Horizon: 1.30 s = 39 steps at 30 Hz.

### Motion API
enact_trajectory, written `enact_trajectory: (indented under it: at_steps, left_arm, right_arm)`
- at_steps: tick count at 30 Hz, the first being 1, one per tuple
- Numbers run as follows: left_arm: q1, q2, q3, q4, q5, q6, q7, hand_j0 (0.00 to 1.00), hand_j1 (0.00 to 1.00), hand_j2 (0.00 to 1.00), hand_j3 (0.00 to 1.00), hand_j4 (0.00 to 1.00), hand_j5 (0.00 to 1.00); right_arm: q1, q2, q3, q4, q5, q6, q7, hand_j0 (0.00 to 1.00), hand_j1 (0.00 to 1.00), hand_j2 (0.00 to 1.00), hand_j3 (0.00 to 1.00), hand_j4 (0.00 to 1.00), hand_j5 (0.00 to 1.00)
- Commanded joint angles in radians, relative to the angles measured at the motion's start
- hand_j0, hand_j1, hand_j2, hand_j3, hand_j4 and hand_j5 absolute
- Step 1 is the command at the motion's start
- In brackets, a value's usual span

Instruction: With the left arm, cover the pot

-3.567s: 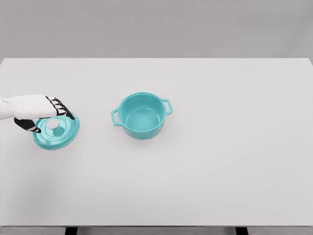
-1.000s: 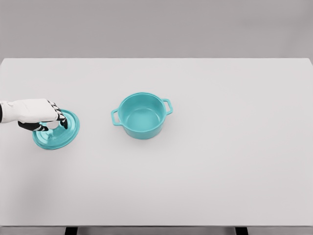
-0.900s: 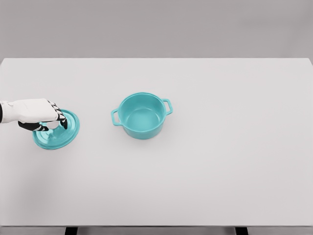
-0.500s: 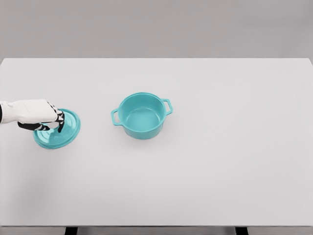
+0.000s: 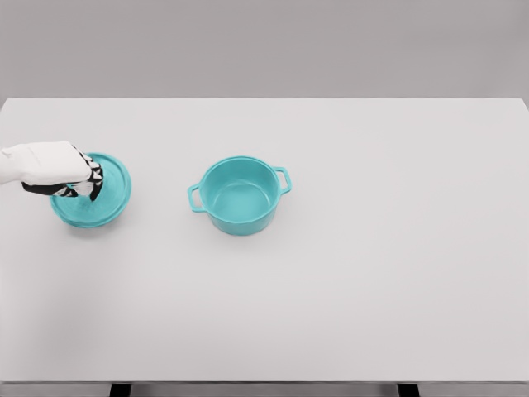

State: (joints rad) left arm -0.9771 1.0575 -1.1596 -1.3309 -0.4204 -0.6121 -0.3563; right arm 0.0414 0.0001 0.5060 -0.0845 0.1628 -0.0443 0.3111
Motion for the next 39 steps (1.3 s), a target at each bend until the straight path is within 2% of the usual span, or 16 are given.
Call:
enact_trajectory:
  at_steps: [1,7,14,18,28,39]
  left_arm:
    - [-0.003,-0.001,0.002,-0.005,0.018,0.001,0.0,0.43,0.43,0.43,0.43,0.43,0.43]
    - [-0.032,0.001,0.001,-0.12,0.058,0.001,0.0,0.43,0.43,0.43,0.43,0.43,0.43]
    - [-0.067,0.001,0.001,-0.134,0.123,0.001,0.0,0.43,0.43,0.43,0.43,0.43,0.43]
    - [-0.083,-0.002,0.003,-0.211,0.141,0.001,0.002,0.44,0.44,0.44,0.44,0.44,0.44]
    - [-0.103,-0.039,0.005,-0.243,0.166,0.001,0.003,0.44,0.44,0.44,0.44,0.44,0.44]
    - [-0.118,-0.122,0.003,-0.249,0.173,0.001,0.0,0.44,0.44,0.44,0.44,0.44,0.44]
  right_arm:
    - [0.0,0.0,0.0,0.0,0.0,0.0,0.0,1.0,1.0,1.0,1.0,1.0,1.0]
    - [-0.002,0.0,0.0,0.0,0.0,0.0,0.0,1.0,1.0,1.0,1.0,1.0,1.0]
    - [-0.002,0.0,0.0,0.0,0.0,0.0,0.0,1.0,1.0,1.0,1.0,1.0,1.0]
    - [0.0,0.0,0.0,0.0,0.0,0.0,0.0,1.0,1.0,1.0,1.0,1.0,1.0]
    - [0.0,0.0,0.0,0.0,0.0,0.0,0.0,1.0,1.0,1.0,1.0,1.0,1.0]
    - [0.0,0.0,0.0,0.0,0.0,0.0,0.0,1.0,1.0,1.0,1.0,1.0,1.0]
